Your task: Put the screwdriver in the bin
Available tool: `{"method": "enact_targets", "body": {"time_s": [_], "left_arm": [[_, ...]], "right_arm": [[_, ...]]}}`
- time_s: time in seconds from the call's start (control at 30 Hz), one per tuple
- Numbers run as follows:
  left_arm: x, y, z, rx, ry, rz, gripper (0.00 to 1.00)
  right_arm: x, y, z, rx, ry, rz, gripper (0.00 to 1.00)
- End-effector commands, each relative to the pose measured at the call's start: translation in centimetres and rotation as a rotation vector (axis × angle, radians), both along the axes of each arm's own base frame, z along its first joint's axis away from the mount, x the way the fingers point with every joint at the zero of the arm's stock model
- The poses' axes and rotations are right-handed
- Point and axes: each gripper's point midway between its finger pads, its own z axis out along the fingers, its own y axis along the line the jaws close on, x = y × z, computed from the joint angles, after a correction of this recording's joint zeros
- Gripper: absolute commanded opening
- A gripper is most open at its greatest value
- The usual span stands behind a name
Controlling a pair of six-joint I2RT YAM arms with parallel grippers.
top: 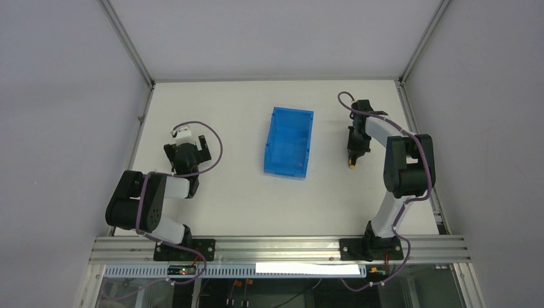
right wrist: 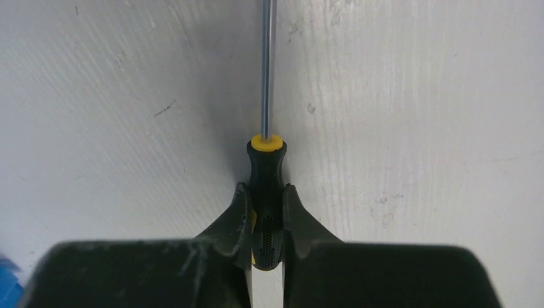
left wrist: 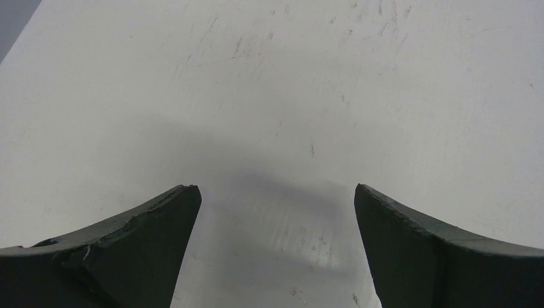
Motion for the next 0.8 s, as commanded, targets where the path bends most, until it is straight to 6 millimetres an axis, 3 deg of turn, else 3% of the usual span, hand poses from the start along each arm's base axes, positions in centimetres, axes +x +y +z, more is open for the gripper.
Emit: {"method": "enact_targets", "body": {"time_s": [0.0, 0.3, 0.43, 0.57, 0.77], "left_arm": [[0.6, 0.0, 1.0, -0.012, -0.039, 0.016, 0.99], [0.6, 0.0, 1.0, -0.012, -0.039, 0.015, 0.99], [0.6, 0.0, 1.0, -0.012, -0.038, 0.015, 0.99], [0.6, 0.0, 1.0, -0.012, -0.039, 0.015, 0.99], [0.6, 0.0, 1.0, -0.011, -0.038, 0.016, 0.99]], "right_arm": [[0.2, 0.3, 4.8, 0.023, -0.062, -0.011, 0.0], [-0.4, 1.3, 15.5, 0.046, -0.169, -0.025, 0.0], [-0.6, 2.8, 19.1, 0.057, -0.215, -0.014, 0.0], [-0.2, 6.5, 22.1, 0.123, -0.286, 0.038, 0.0], [1.2, 15.7, 24.9, 0.271, -0.433, 0.195, 0.0]]}}
